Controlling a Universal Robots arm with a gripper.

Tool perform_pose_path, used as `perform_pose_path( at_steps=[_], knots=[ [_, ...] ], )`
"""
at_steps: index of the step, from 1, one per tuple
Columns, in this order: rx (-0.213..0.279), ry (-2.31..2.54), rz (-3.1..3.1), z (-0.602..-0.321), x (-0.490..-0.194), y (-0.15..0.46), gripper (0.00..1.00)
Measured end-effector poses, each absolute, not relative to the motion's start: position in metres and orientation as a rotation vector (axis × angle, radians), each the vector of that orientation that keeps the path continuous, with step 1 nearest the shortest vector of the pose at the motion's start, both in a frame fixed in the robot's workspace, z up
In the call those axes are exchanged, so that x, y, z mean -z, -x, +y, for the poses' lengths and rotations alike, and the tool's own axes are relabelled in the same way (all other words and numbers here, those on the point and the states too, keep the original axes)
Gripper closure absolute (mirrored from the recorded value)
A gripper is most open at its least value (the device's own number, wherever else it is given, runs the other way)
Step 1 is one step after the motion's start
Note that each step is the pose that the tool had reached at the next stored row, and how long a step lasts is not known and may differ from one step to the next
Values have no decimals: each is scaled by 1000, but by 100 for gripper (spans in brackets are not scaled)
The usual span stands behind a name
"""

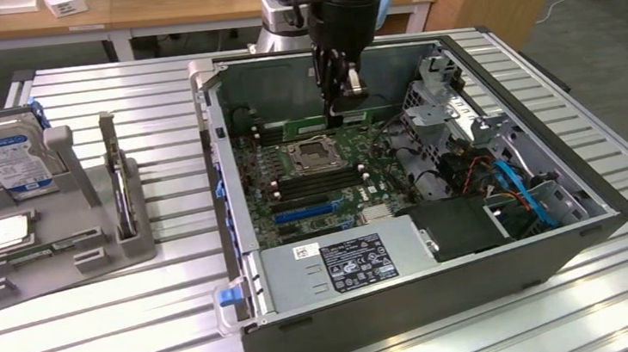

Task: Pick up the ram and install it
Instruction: 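Insert the ram into the slot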

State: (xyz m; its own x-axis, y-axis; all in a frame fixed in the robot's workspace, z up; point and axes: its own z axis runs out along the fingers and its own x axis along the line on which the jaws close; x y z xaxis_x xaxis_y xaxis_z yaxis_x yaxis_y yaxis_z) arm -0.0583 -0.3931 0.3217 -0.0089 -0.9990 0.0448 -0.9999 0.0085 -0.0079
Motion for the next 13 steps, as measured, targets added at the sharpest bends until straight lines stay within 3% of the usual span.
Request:
perform_pose_path(
  at_steps=[13],
  knots=[
    [-56,-2117,-2283,-393,-321,58,86]
  ],
)
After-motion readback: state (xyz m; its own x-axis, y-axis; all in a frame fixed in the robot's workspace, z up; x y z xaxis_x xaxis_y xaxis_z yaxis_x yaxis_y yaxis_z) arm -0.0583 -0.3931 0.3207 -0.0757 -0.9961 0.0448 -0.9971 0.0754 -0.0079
